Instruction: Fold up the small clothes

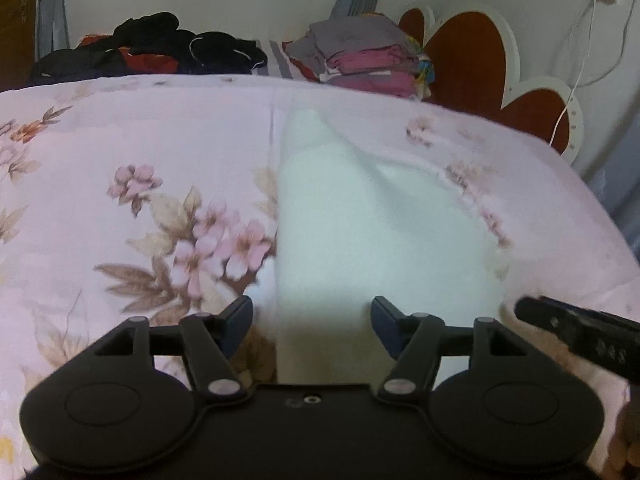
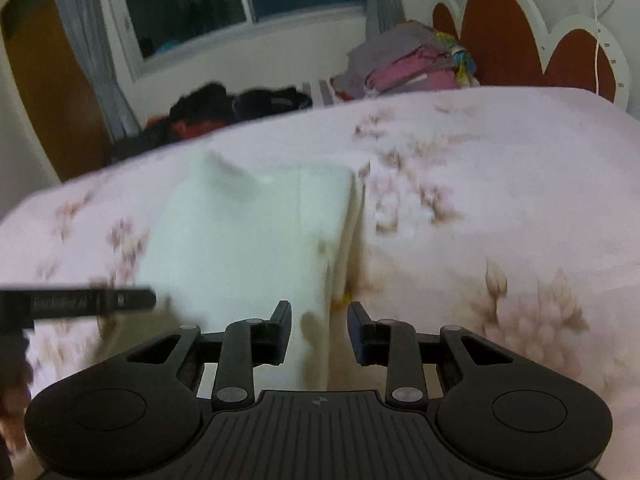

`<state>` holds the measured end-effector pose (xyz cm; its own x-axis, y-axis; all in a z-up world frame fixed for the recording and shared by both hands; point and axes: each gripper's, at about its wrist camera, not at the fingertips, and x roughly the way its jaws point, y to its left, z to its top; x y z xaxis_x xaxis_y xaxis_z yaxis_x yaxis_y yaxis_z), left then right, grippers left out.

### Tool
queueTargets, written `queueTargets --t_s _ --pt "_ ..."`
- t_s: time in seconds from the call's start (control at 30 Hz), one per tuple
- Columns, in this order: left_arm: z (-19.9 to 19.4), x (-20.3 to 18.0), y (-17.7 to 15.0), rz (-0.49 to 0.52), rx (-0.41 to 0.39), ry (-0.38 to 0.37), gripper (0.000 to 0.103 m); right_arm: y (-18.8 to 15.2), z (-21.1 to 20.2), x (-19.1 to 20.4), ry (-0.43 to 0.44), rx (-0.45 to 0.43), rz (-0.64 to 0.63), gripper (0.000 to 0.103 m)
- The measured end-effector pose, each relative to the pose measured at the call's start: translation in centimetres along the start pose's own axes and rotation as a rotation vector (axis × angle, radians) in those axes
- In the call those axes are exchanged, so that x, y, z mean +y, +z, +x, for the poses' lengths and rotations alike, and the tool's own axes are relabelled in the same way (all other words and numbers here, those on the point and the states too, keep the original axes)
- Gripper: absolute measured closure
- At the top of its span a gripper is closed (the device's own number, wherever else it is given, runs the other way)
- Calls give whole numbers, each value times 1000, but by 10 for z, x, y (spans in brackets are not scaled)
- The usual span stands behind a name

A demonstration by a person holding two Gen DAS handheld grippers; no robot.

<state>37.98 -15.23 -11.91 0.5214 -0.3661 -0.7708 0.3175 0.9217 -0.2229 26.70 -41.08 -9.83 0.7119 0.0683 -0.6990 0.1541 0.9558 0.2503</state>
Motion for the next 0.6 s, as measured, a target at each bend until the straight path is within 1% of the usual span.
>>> queueTargets --t_s 0.1,0.13,0.2,0.23,0.33,0.43,0.6 --pt "5 -1 16 -6 -19 -4 37 24 11 -7 17 -21 51 72" --pt "8 -1 22 -7 -26 -2 36 31 15 -9 19 -24 68 69" --pt "15 1 33 -15 -36 1 36 45 27 -17 19 -35 112 57" --pt "20 2 38 -23 -37 2 36 50 33 -20 17 -38 125 48" --pt "33 6 52 -38 -42 3 37 64 54 -23 23 -30 150 48" --pt "47 10 63 -47 -54 5 38 71 77 -22 22 0 154 48" --pt "64 25 73 -111 -46 -14 38 75 106 -23 25 19 162 49"
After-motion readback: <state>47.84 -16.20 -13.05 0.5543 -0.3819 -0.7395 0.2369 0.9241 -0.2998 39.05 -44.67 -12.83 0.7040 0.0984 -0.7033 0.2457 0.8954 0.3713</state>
